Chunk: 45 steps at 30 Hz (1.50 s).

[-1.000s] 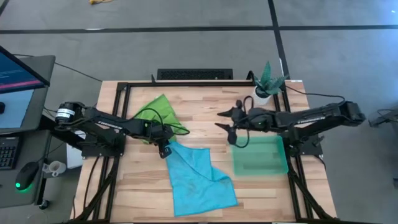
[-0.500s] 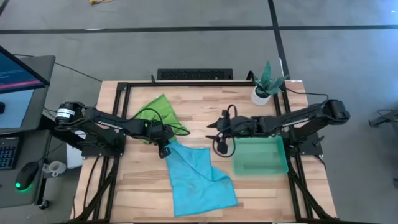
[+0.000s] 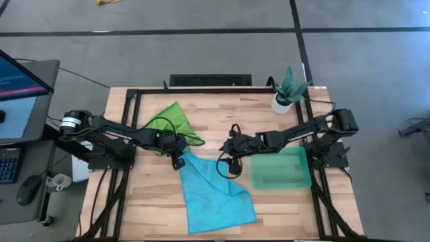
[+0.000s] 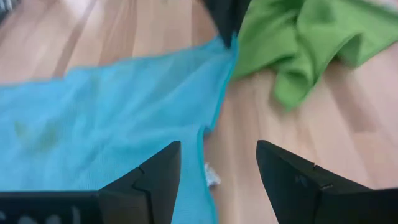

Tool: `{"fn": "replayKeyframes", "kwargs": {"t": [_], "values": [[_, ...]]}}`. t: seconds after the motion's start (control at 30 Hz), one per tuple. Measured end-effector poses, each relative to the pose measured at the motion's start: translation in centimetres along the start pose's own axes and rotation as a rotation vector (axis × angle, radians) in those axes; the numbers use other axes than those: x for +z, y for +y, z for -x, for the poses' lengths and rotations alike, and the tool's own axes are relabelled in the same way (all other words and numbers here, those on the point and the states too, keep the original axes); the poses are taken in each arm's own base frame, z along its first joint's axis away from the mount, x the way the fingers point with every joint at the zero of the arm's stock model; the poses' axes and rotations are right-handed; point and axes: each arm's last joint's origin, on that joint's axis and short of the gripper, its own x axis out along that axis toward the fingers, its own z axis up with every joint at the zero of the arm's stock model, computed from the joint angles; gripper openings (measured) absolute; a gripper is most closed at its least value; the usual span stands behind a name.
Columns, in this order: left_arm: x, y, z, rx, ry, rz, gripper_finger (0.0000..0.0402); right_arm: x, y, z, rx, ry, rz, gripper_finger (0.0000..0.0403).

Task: Roll microfiber towels into tight, uniform cylinder then place into a basket
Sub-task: Fold the blue microfiber towel

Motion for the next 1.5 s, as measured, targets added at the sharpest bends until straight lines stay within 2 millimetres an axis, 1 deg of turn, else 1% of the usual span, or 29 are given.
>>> {"fn": "replayKeyframes", "kwargs": {"t": [0.27, 0.5, 0.63, 0.83, 0.97, 1.13, 1.27, 1.5], "values": [[0.0, 0.0, 0.0, 0.0, -0.003, 0.001, 0.0, -1.7, 0.0, -2.1, -0.002, 0.092, 0.002, 0.0233], [0.0, 0.0, 0.0, -0.001, -0.004, 0.001, 0.0, -3.7, 0.0, -4.1, -0.008, 0.181, -0.036, 0.0233], [0.1, 0.0, 0.0, 0.006, -0.008, 0.001, 0.0, -4.2, 0.0, -4.5, -0.012, 0.199, -0.061, 0.0233], [0.1, 0.0, 0.0, 0.02, -0.015, 0.001, 0.0, -4.7, 0.0, -4.4, 0.001, 0.255, -0.09, 0.0225], [0.1, 0.1, 0.0, 0.054, -0.034, 0.036, 0.0, -4.8, 0.2, -4.3, 0.06, 0.27, -0.098, 0.0204], [0.2, 0.2, 0.0, 0.067, -0.042, 0.061, 0.0, -4.9, 0.2, -4.3, 0.064, 0.287, -0.112, 0.0168], [0.2, 0.3, 0.0, 0.096, -0.057, 0.073, 0.0, -5.0, 0.2, -4.2, 0.061, 0.302, -0.156, 0.0129], [0.2, 0.3, 0.0, 0.122, -0.07, 0.073, 0.0, -5.1, 0.2, -4.1, 0.056, 0.323, -0.179, 0.0047]]}}
